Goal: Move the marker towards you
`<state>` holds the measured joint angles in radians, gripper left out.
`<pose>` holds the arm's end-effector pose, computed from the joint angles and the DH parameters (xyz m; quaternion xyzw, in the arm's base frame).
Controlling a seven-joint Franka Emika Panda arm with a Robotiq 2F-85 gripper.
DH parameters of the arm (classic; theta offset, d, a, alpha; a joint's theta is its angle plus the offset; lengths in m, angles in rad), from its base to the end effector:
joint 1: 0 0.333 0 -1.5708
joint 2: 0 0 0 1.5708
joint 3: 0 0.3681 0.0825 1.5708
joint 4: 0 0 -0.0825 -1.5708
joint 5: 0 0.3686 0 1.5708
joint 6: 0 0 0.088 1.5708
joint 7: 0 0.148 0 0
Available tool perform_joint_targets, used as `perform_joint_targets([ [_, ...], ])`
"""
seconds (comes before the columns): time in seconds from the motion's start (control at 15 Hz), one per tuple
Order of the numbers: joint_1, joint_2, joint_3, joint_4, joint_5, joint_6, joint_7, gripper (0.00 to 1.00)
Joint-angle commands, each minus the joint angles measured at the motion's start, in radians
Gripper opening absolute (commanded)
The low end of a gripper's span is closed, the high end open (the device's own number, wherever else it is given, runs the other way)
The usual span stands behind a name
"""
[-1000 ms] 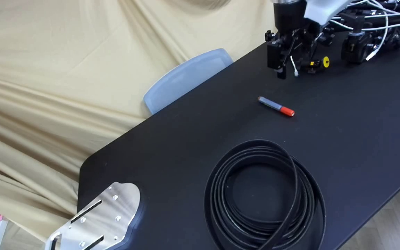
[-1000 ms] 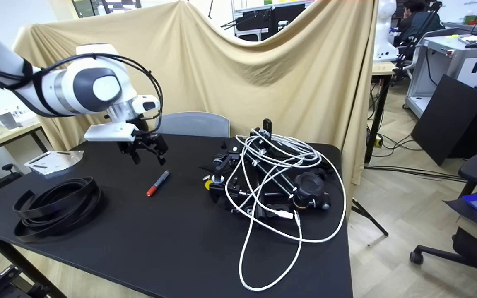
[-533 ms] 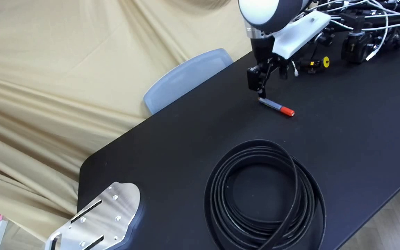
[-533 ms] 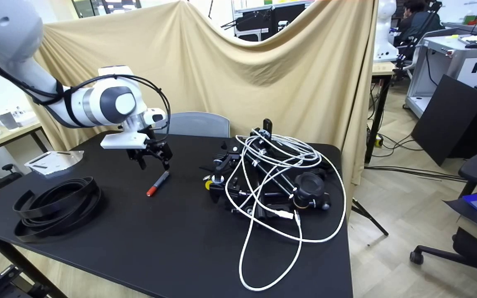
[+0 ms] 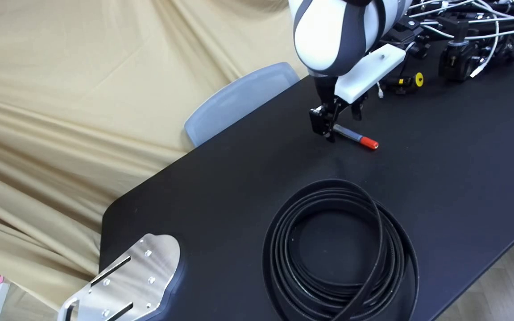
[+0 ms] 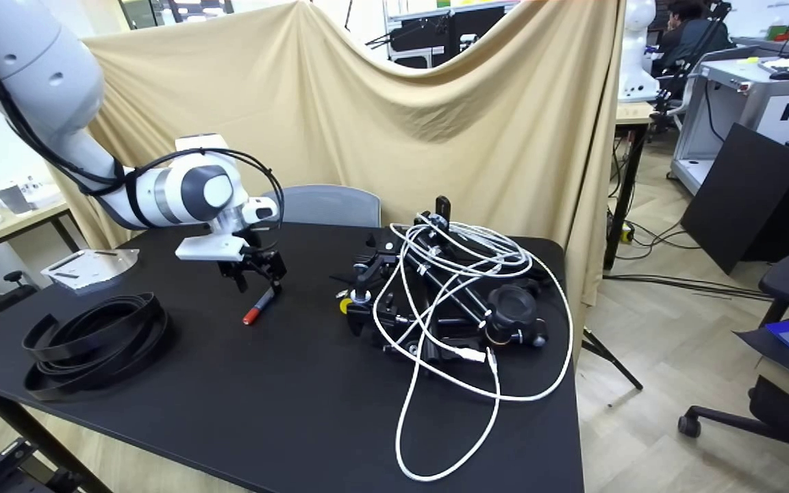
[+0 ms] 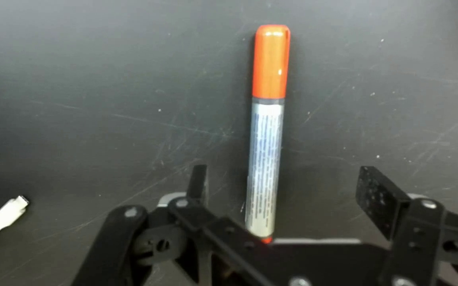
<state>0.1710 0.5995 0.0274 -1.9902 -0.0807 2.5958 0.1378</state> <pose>0.6161 0.1232 0.1724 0.9980 0.0623 0.0056 0.0126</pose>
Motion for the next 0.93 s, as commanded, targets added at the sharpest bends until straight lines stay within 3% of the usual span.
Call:
perform_joint_targets([
  [0.0, 0.033, 0.033, -0.031, 0.047, -0.007, -0.024, 0.062, 0.70],
  [0.67, 0.040, 0.035, -0.053, 0.048, -0.002, -0.025, 0.085, 0.01],
  [0.87, 0.042, 0.016, -0.056, 0.032, -0.003, -0.030, 0.091, 0.05],
])
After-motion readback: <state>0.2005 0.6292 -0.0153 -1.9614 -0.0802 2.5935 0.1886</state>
